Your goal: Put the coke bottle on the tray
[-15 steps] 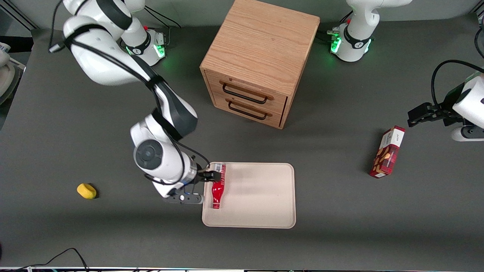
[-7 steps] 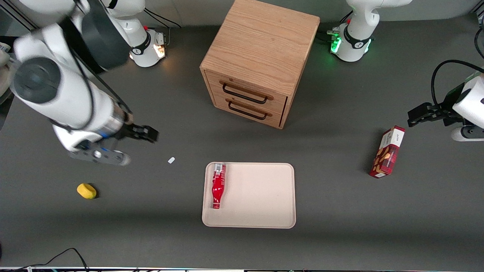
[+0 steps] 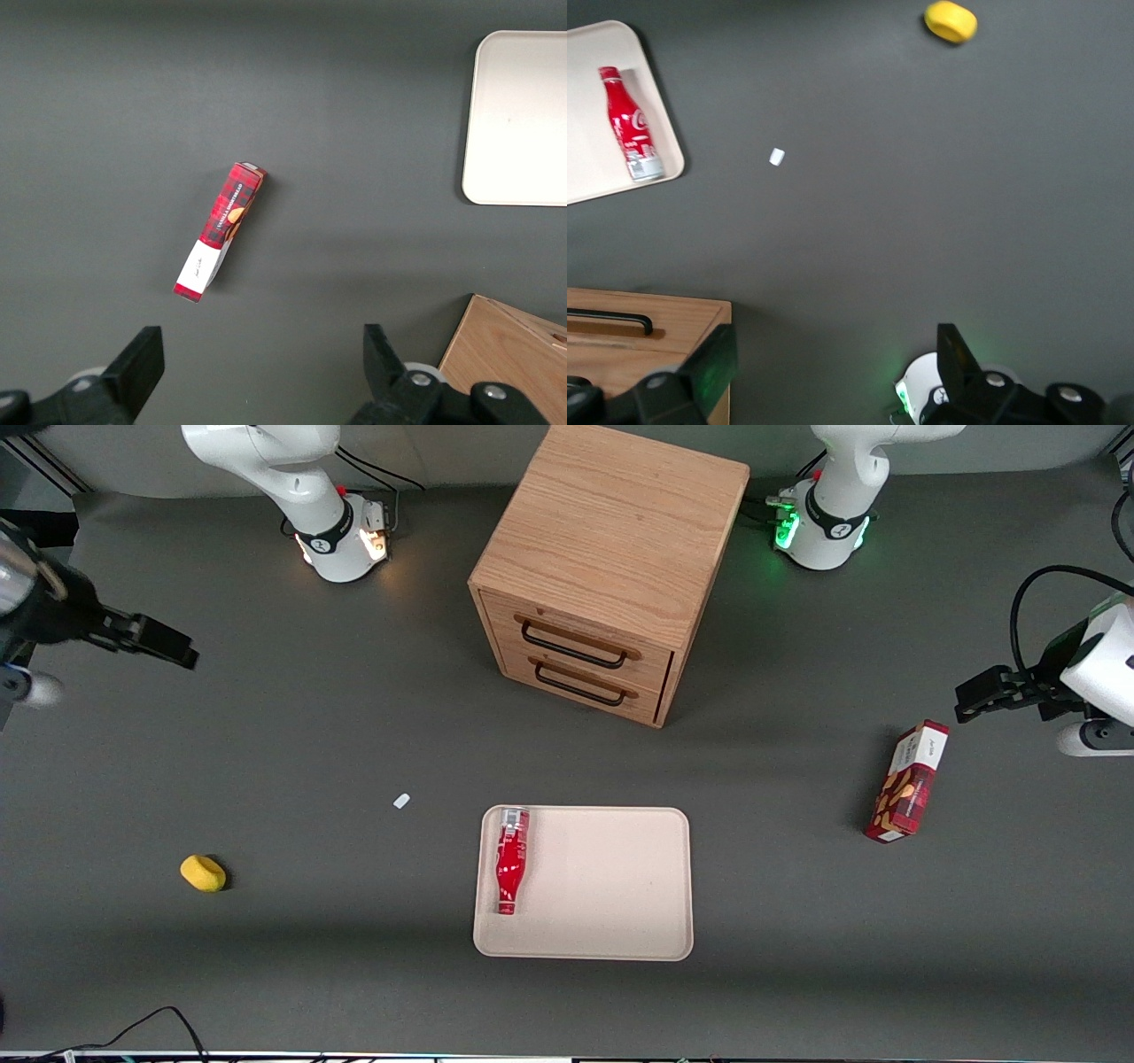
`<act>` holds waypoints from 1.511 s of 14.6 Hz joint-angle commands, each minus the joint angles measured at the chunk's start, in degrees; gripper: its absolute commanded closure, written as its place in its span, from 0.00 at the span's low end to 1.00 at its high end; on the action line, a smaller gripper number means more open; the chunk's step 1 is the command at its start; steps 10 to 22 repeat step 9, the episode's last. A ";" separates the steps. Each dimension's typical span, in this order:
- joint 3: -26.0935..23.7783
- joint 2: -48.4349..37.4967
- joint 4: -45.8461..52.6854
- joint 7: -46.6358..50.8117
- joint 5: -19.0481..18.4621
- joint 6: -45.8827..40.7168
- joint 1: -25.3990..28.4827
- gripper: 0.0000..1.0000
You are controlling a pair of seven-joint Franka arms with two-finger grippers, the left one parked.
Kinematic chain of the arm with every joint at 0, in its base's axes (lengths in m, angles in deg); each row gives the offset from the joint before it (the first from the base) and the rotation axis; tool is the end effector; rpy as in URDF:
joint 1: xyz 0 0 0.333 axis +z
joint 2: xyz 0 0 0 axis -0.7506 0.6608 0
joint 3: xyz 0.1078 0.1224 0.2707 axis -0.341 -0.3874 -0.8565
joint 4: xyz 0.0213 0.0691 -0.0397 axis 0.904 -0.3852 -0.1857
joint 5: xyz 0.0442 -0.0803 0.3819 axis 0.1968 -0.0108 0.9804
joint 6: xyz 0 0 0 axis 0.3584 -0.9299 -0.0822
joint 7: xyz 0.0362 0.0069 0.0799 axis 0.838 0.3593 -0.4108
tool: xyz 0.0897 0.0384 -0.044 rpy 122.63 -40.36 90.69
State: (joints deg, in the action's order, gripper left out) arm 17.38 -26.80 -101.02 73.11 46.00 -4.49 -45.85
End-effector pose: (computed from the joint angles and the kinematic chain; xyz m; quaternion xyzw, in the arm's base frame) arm 0.5373 0.0600 0.6728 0.9869 -0.1443 -0.0708 0.0143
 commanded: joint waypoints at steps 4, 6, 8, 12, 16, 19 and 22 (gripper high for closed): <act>1.69 -13.33 -21.08 -0.16 1.01 10.22 1.17 0.00; 1.95 -10.44 -16.61 0.01 0.92 9.44 1.17 0.00; 2.48 -9.37 -15.18 0.01 0.92 8.73 1.08 0.00; 2.57 -9.45 -15.27 -0.08 0.92 8.64 1.08 0.00; 2.57 -9.45 -15.27 -0.08 0.92 8.64 1.08 0.00; 2.57 -9.45 -15.27 -0.08 0.92 8.64 1.08 0.00; 2.57 -9.45 -15.27 -0.08 0.92 8.64 1.08 0.00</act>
